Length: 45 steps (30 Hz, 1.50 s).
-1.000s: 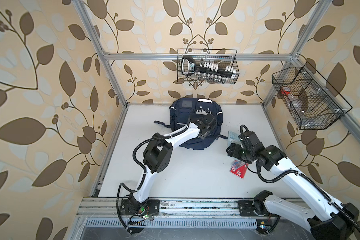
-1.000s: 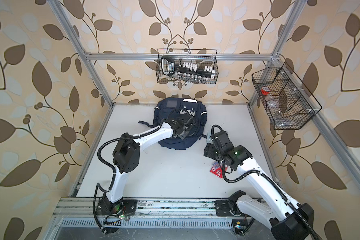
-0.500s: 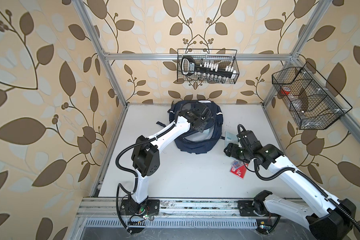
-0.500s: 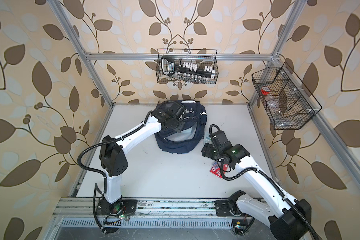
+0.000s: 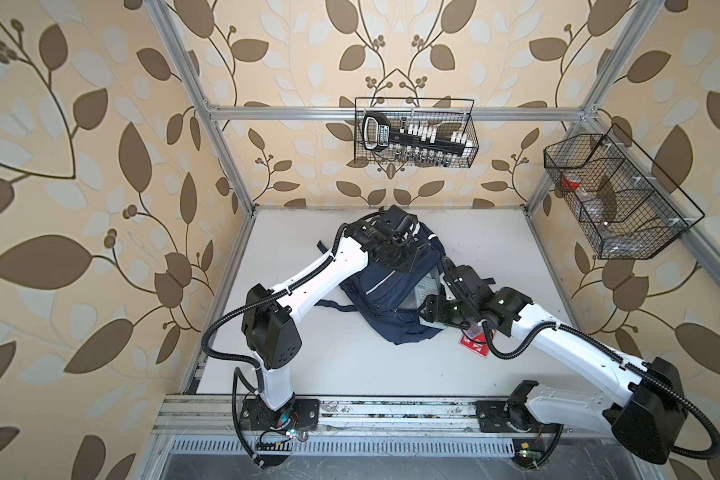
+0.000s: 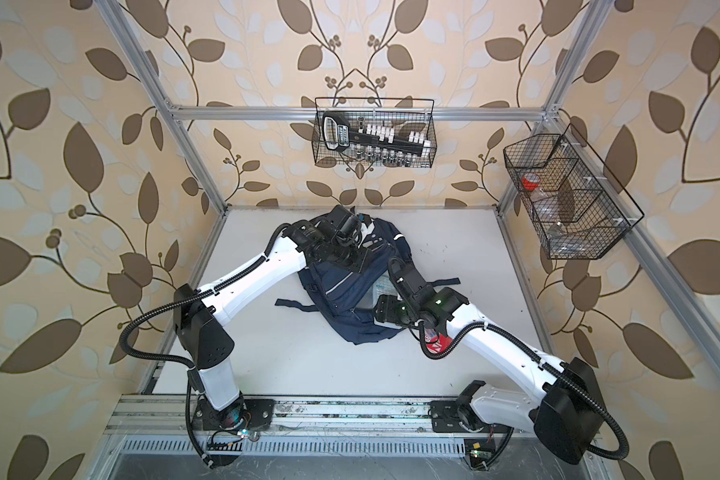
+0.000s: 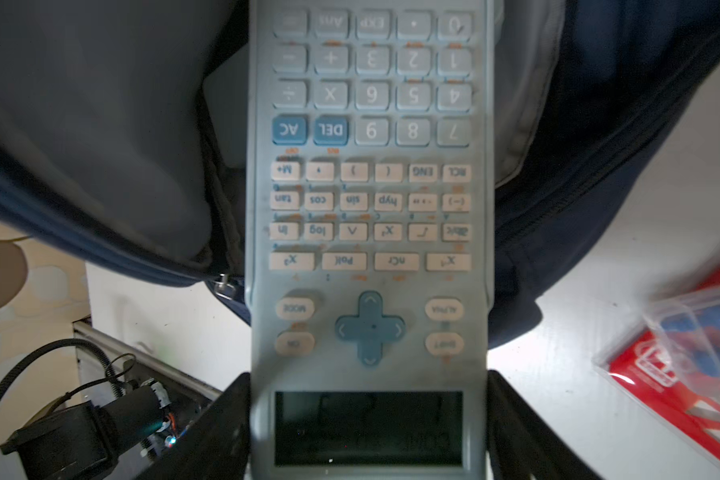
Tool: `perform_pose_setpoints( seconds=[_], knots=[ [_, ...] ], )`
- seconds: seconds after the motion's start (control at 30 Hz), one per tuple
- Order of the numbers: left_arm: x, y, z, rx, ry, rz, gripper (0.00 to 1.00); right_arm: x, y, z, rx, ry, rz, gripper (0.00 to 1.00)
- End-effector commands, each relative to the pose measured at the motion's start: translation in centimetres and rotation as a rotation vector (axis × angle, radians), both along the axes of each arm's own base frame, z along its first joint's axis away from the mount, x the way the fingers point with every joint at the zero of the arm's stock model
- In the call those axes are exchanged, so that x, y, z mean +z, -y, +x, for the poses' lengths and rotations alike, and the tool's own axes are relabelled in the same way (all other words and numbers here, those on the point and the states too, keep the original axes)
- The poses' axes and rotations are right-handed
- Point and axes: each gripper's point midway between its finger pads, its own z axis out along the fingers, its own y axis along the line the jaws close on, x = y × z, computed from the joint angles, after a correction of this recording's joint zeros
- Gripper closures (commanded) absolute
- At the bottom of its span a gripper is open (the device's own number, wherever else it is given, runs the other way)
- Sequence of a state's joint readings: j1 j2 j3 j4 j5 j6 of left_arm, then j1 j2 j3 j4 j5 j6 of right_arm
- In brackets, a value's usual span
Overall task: Pack the student bag
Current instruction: 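Insert the calculator into the bag opening with the right gripper while left holds the bag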
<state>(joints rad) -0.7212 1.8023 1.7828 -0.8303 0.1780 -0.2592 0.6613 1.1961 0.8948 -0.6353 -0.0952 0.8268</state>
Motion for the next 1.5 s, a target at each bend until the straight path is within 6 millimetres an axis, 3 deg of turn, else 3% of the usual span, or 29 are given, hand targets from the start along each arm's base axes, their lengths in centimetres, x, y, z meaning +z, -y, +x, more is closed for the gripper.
perform_pose_setpoints(
  seconds=[0.0, 0.2, 0.4, 0.57, 0.7, 0.9, 1.0, 1.33, 1.47],
  knots=[
    [6.6, 0.8, -1.5, -0.037, 0.092, -0.193, 1.00, -0.1, -0.9, -0.2, 0.002, -0.006, 0.063, 0.72],
    [6.5, 0.5, -2.9, -0.048, 0.071, -0.241, 1.00, -0.4, 0.0, 2.2, -0.072, 0.054, -0.031, 0.72],
    [6.0, 0.4, -3.6, -0.055, 0.042, -0.254, 1.00, 0.0, -1.1, 6.4, -0.141, 0.225, -0.003, 0.72],
    [5.6, 0.5, -3.9, -0.059, 0.029, -0.258, 1.00, 0.6, -3.8, 8.5, -0.131, 0.276, 0.093, 0.72],
    [4.7, 0.5, -4.0, -0.060, 0.008, -0.249, 1.00, -0.1, -5.4, 9.5, -0.129, 0.253, 0.132, 0.69],
    [3.8, 0.4, -4.1, -0.053, -0.008, -0.248, 1.00, -1.0, -7.9, 9.2, -0.104, 0.213, 0.178, 0.57],
    [3.4, 0.2, -4.1, -0.045, -0.007, -0.239, 1.00, -0.9, -8.2, 8.6, -0.085, 0.207, 0.186, 0.29],
    [2.2, -0.3, -3.8, -0.021, -0.011, -0.203, 1.00, 0.1, -4.4, 5.1, -0.093, 0.265, 0.184, 0.06],
    [1.9, -0.2, -3.7, -0.020, -0.019, -0.202, 1.00, -0.2, -3.7, 4.5, -0.095, 0.266, 0.182, 0.04]
  ],
)
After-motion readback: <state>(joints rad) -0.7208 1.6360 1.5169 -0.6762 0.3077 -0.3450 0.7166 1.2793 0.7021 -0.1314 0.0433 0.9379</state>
